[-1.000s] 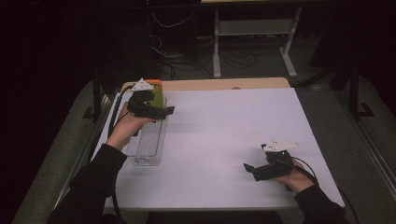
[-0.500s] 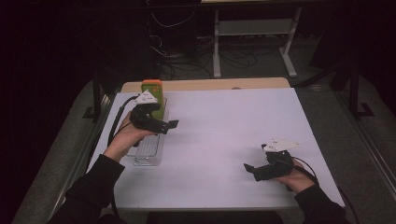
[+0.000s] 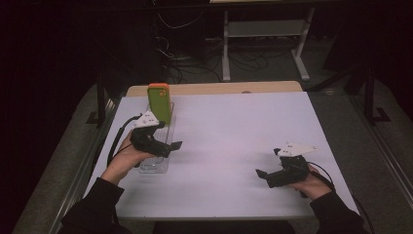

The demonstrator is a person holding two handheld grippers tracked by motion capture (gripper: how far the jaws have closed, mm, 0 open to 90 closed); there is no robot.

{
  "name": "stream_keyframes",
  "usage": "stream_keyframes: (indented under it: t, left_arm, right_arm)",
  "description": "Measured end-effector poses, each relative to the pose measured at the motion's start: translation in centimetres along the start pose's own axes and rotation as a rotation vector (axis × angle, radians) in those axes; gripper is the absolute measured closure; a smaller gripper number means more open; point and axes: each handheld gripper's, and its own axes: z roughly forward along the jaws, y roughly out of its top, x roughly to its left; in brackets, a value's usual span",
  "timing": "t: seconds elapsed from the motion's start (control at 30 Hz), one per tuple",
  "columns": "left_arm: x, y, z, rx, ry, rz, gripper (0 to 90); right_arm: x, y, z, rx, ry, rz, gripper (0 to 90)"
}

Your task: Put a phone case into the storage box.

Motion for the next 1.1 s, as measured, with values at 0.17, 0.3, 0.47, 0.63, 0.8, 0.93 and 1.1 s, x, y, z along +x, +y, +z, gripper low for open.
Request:
stream_keyframes:
  t: [0.17, 0.3, 0.47, 0.63, 0.8, 0.93, 1.1]
  left_arm:
    - [-0.6, -1.1, -0.5, -0.002, -0.008, 0.0, 0.0]
    - [-1.2, -2.1, -0.8, -0.003, -0.017, 0.003, 0.0]
    - [-1.8, -3.4, -1.2, -0.015, -0.019, 0.013, 0.0]
    - [-1.8, -4.6, -1.8, -0.039, -0.007, -0.001, 0.0]
    - [-1.9, -5.4, -2.6, -0.054, -0.022, -0.017, 0.0]
    - [-2.2, -5.9, -2.9, -0.053, -0.032, -0.012, 0.0]
    - [-2.1, -6.3, -2.9, -0.037, -0.032, -0.009, 0.0]
  right_arm:
    - [-0.1, 0.3, -0.2, -0.011, 0.0, 0.004, 0.3]
    - [-0.2, 0.6, -0.5, -0.022, -0.002, 0.003, 0.3]
    - [-0.2, 0.8, -0.6, -0.036, -0.004, 0.002, 0.3]
    - [-0.2, 0.9, -0.7, -0.039, -0.001, 0.004, 0.3]
    - [-0.4, 1.1, -1.0, -0.055, 0.0, -0.003, 0.3]
    - [-0.4, 1.2, -1.1, -0.059, 0.0, 0.002, 0.3]
    - [-0.4, 1.2, -1.0, -0.053, 0.002, 0.001, 0.3]
